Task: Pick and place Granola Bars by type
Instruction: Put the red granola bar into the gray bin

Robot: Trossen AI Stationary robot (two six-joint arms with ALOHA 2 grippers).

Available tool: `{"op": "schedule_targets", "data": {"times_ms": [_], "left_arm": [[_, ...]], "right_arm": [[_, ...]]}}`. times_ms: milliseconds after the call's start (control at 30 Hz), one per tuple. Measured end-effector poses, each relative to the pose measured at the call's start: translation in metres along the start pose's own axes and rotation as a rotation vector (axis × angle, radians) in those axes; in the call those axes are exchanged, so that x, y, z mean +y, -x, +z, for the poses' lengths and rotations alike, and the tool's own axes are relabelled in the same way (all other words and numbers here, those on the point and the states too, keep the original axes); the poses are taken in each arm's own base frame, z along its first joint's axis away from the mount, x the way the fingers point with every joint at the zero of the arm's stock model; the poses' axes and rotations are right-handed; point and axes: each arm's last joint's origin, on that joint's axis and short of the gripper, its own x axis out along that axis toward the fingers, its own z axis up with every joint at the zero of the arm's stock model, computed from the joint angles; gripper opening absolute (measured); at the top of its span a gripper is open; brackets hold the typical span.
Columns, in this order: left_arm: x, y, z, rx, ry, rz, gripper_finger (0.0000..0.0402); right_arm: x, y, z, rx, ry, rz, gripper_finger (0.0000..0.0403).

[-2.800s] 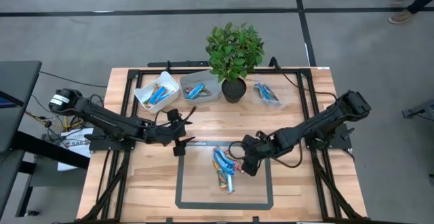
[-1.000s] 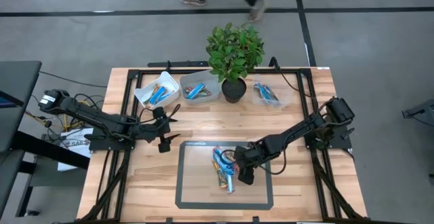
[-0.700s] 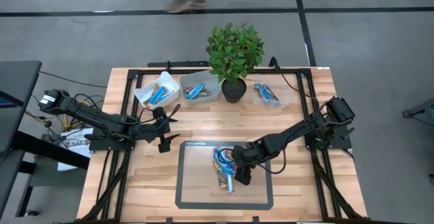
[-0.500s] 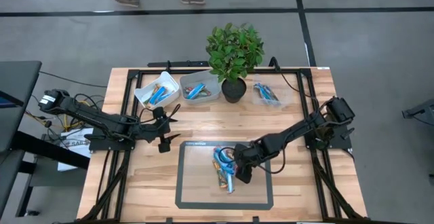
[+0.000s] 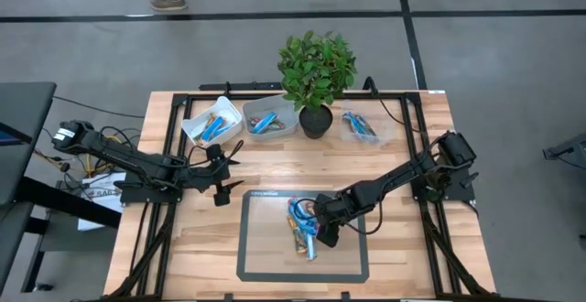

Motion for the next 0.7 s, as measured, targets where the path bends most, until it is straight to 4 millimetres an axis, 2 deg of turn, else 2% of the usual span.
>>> {"op": "schedule_targets", "data": {"times_ms": [200,333,600,700], "left_arm": [[0.0,0.0,0.0,-0.001,0.0,0.0,0.0278],[0.0,0.0,0.0,-0.001,0.0,0.0,0.0278],[0.0,0.0,0.0,-0.001,0.001,0.001,0.0278],[0.0,0.0,0.0,-0.001,0.001,0.001,0.0278]], "right_arm": [[0.002,-0.017,0.001,0.059,0.006,0.048,0.0186],[0.004,-0.015,0.004,0.03,0.023,0.027,0.0176],[0.005,-0.014,0.005,0.031,0.036,0.002,0.0075],[0.005,-0.014,0.005,0.029,0.035,-0.004,0.0053]]}}
